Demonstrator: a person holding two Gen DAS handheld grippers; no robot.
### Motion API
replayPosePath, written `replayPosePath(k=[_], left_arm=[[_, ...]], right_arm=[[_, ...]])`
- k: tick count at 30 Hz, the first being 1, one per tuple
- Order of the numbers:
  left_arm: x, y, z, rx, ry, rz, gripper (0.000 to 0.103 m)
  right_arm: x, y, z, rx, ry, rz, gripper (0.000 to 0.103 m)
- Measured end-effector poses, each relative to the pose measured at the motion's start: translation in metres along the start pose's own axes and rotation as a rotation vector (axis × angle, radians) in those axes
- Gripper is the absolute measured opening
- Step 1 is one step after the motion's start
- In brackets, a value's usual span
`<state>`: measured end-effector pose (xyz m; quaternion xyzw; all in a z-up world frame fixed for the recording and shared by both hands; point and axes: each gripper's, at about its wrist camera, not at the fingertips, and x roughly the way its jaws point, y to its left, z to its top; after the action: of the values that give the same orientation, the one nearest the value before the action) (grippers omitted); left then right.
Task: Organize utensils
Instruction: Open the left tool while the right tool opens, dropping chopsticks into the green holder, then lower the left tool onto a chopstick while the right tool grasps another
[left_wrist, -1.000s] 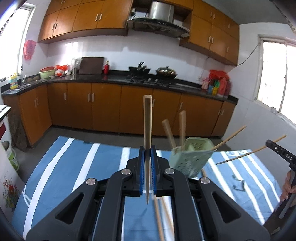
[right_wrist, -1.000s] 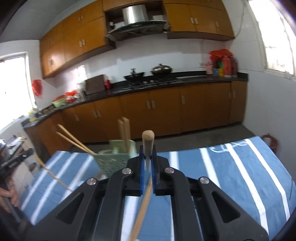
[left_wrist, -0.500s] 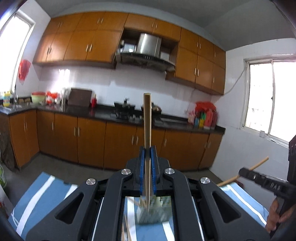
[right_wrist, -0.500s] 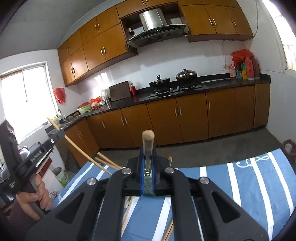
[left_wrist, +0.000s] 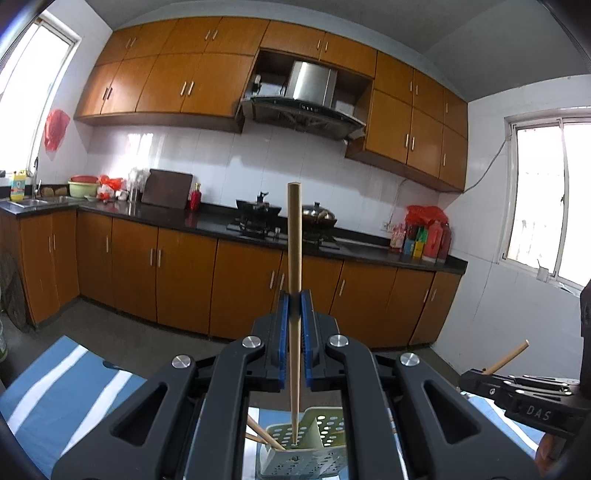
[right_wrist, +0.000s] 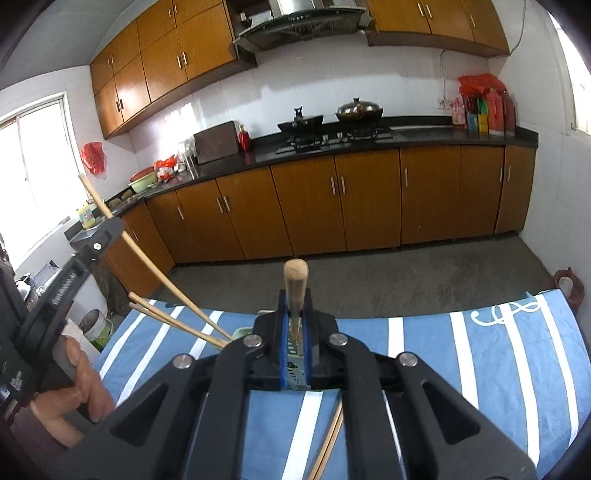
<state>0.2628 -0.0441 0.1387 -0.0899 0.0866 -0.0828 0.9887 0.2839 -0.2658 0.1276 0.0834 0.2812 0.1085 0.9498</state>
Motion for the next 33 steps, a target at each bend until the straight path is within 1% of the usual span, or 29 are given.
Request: replayPosePath(k=[6, 9, 11, 15, 20, 23, 27, 29, 33], left_arm=[[0.017, 0.005, -0.018, -0.001, 0.062, 0.010, 0.007], [0.019, 0.010, -0.022, -0.007, 0.094, 0.022, 0.007], [0.017, 0.011, -0.020, -0.009, 0.101, 0.031, 0.007], [0.008, 0.013, -0.013, -0.008, 0.089, 0.033, 0.007], [-0.017, 0.015, 0.000, -0.010, 0.059, 0.015, 0.008], [-0.030, 0.016, 0.004, -0.008, 0.048, 0.007, 0.008], [-0.052, 0.026, 0.002, 0.004, 0.062, 0.012, 0.008], [-0.060, 0.031, -0.005, 0.015, 0.084, 0.015, 0.008], [-0.073, 0.050, -0.034, 0.047, 0.159, 0.049, 0.008]], right_arm=[[0.015, 0.002, -0.002, -0.008, 0.017, -0.001, 0.008], [0.017, 0.002, -0.002, -0.006, 0.015, -0.005, 0.010], [0.016, 0.003, -0.003, -0.005, 0.013, -0.010, 0.014], [0.008, 0.004, -0.003, -0.003, -0.008, -0.025, 0.016], [-0.018, -0.004, -0.002, 0.020, -0.068, -0.053, 0.019], [-0.037, -0.015, -0.008, 0.044, -0.098, -0.075, 0.020], [-0.049, -0.035, -0.030, 0.066, -0.094, -0.134, 0.021], [-0.046, -0.050, -0.052, 0.086, -0.056, -0.164, 0.022], [-0.027, -0.068, -0.095, 0.104, 0.032, -0.222, 0.022]])
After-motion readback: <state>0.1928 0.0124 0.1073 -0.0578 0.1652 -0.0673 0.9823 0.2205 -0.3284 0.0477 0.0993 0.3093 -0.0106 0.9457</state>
